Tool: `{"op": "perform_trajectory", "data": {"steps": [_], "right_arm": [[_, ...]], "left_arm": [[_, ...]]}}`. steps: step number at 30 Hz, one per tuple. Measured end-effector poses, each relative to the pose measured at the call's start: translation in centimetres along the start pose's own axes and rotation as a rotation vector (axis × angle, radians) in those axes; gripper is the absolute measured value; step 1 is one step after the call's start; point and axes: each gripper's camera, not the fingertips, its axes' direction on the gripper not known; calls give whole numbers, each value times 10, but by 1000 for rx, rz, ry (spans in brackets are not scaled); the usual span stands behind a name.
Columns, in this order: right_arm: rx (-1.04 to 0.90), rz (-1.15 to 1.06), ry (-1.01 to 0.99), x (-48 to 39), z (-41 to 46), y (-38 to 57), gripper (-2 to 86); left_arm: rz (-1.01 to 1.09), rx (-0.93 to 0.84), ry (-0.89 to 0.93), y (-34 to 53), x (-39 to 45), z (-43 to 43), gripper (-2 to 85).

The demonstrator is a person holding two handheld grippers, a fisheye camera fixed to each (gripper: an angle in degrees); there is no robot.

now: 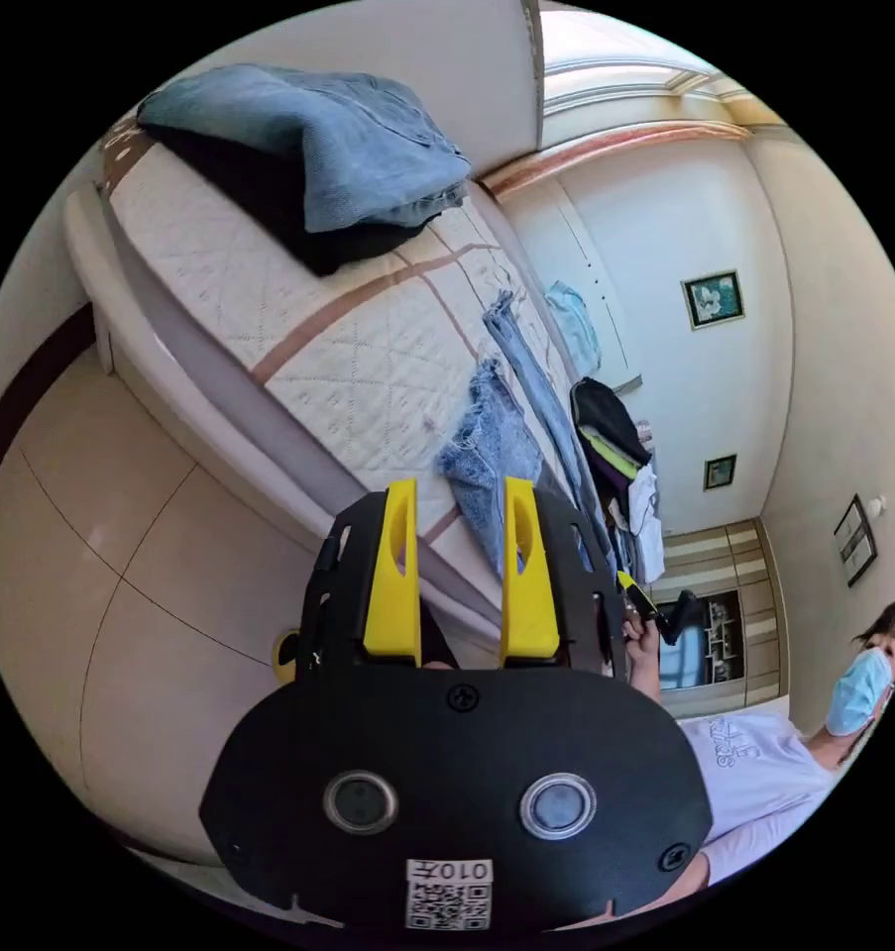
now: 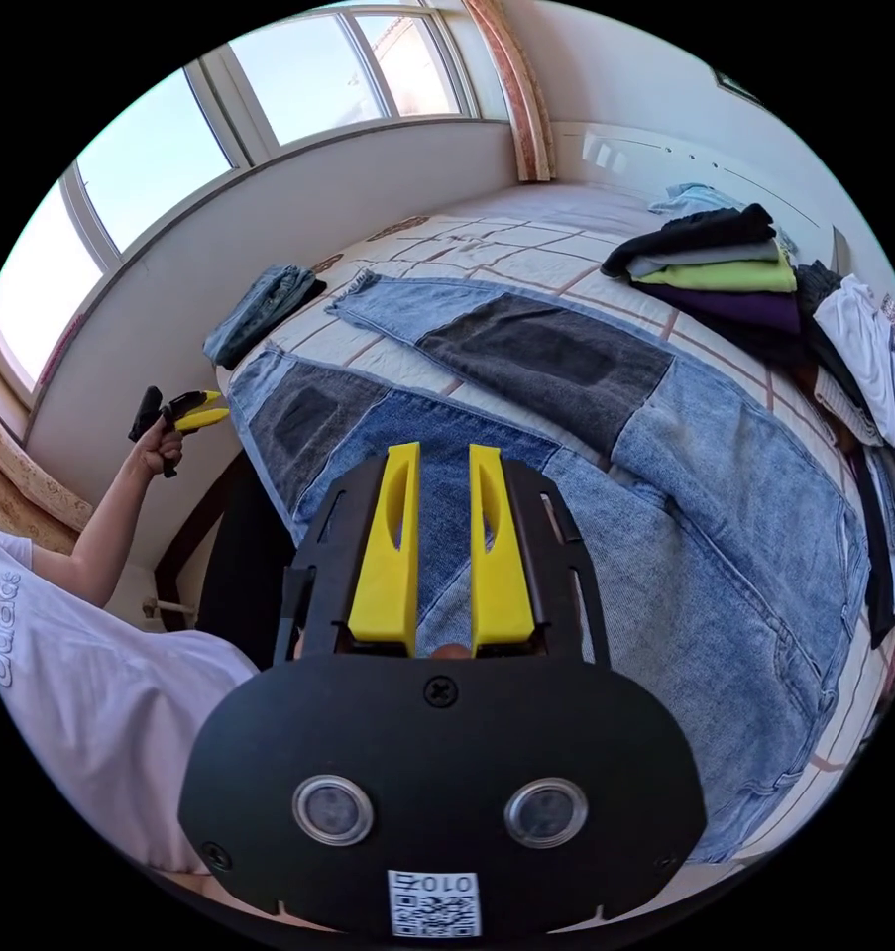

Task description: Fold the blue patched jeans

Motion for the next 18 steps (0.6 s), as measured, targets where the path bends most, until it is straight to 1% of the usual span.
{"op": "perform_trajectory", "data": {"steps": [2,3,5,7,8,10,11,12,13,14,15,16,18], "right_arm": [[14,-7,14,-6,-11,1,86],[14,-8,15,-7,-13,2,86],[19,-4,16,-11,-19,5,85],[18,0,11,-13,-22,8,85],[18,2,9,-14,-24,11,84],[20,3,2,-15,-26,14,83],[18,7,-8,-15,-26,16,82],[15,9,-13,-15,-26,17,82],[7,13,-22,-14,-25,18,81],[-2,18,-31,-14,-24,18,81],[-2,21,-35,-14,-24,18,81],[5,23,-48,-15,-25,18,81],[4,13,-67,-18,-27,18,82]], "left_arm": [[31,21,54,10,5,6,107],[51,19,32,15,13,10,103],[76,7,-75,23,28,18,93],[125,65,-232,45,56,22,71],[156,91,-267,54,67,22,67],[400,170,-472,94,130,27,54],[480,177,-527,106,148,32,52],[643,183,-613,132,181,44,50],[824,172,-660,160,211,60,49],[914,158,-679,175,223,70,49],[1053,120,-735,203,242,92,50],[1149,90,-800,229,252,114,53],[1237,55,-850,261,252,140,60]]}}
